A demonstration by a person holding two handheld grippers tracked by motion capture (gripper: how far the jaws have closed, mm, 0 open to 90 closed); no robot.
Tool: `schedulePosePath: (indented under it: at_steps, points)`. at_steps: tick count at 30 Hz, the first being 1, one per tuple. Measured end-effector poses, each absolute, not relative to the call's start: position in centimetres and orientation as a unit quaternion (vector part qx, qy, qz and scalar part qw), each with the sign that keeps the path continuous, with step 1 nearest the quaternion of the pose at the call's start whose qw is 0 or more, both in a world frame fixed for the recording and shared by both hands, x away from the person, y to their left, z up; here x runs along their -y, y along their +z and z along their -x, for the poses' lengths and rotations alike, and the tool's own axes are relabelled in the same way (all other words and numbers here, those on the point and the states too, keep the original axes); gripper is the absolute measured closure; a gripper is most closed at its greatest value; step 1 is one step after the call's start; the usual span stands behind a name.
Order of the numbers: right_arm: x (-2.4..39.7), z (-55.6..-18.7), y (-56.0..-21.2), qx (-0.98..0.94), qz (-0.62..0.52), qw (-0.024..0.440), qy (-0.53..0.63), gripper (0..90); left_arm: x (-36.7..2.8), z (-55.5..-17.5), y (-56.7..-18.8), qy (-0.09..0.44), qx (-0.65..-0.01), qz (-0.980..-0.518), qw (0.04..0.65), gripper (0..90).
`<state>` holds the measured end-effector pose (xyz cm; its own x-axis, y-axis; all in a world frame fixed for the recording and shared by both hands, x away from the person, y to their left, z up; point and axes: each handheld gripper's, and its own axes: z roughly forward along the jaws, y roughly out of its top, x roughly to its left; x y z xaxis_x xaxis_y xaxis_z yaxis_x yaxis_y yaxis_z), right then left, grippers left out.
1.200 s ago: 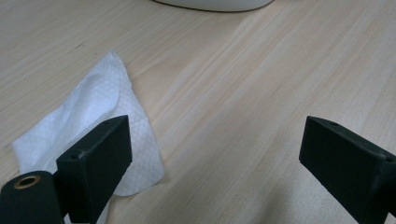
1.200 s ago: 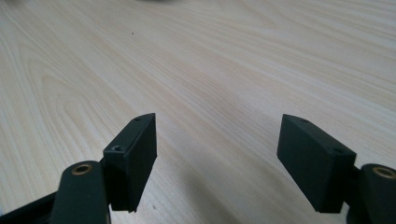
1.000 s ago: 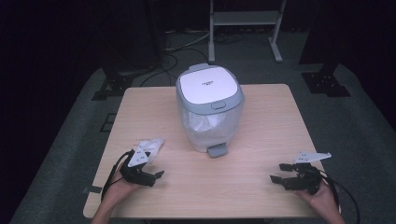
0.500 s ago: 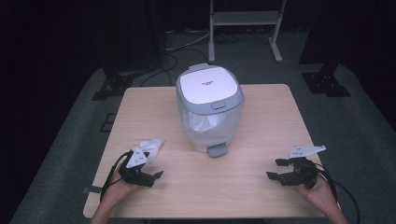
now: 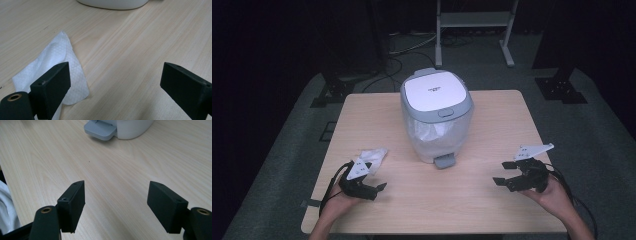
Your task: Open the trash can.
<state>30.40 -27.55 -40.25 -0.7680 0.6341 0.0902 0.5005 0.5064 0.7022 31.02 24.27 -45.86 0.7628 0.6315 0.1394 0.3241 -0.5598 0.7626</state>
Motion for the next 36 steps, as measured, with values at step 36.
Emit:
schedulePosePath:
  at_steps: [36]
  points:
    - [23.8, -32.8, -29.7, -0.887, -0.259, 0.094, 0.371, 38.1, -24.7, -31.1, -45.9, 0.207, -0.287, -0.855, 0.379, 8.3]
